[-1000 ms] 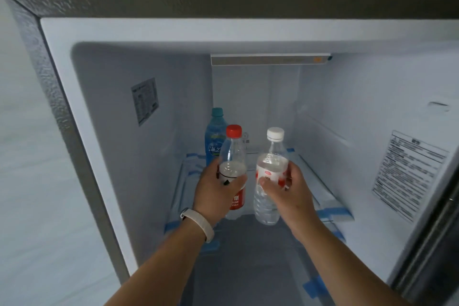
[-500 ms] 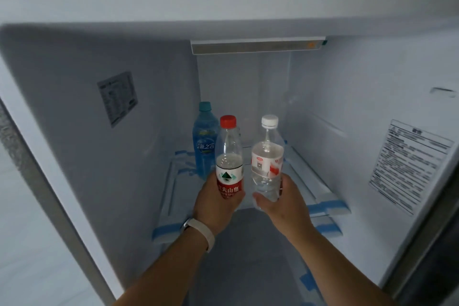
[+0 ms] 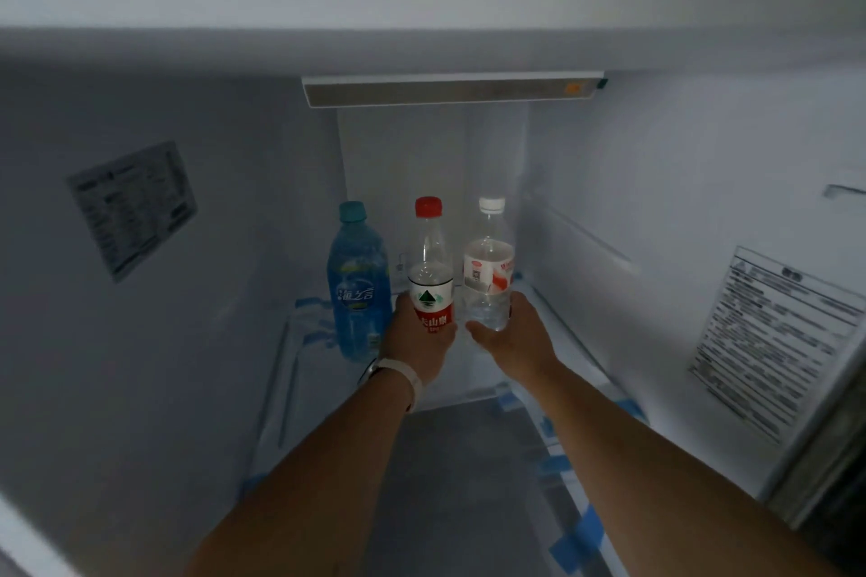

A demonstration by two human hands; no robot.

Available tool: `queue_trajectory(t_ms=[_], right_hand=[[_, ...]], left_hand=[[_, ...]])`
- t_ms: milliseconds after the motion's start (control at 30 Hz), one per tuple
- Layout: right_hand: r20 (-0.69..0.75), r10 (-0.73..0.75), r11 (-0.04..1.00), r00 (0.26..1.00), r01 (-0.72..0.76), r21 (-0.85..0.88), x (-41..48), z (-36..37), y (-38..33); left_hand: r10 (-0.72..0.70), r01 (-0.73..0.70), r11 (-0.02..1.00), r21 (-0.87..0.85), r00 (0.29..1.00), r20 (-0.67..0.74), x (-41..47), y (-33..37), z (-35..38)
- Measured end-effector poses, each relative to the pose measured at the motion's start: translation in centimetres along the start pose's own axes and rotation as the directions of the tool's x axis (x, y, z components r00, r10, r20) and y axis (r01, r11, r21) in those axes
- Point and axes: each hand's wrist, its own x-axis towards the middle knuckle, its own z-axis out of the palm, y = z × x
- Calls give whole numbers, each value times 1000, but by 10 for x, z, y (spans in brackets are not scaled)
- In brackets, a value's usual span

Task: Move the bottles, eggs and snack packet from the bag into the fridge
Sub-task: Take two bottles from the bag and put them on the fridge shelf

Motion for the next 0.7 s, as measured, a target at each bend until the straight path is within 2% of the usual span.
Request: queue_trajectory(t_ms=[267,433,567,633,700], right_hand=[[23,19,1000,1000,-19,-3,13,1,-1],[120,49,995,992,-37,-97,3,-3,-12],[48,181,978,982,-175,-116,-10,-7,-16],[35,236,964,971,-229,-135,-19,-12,-21],[24,232,962,972,-226,-154,-31,-18,-25]], left_hand=[[8,-8,1000,3,999,-40,14,-2,10],[-71,72,995,64,997,-25,13,3,11],[-93,93,995,21,995,-25,4,7,6],[-65,65,998,-22,998,-13,-8,9,0],[-4,4,1000,18,1000,0,-25,11,-10]])
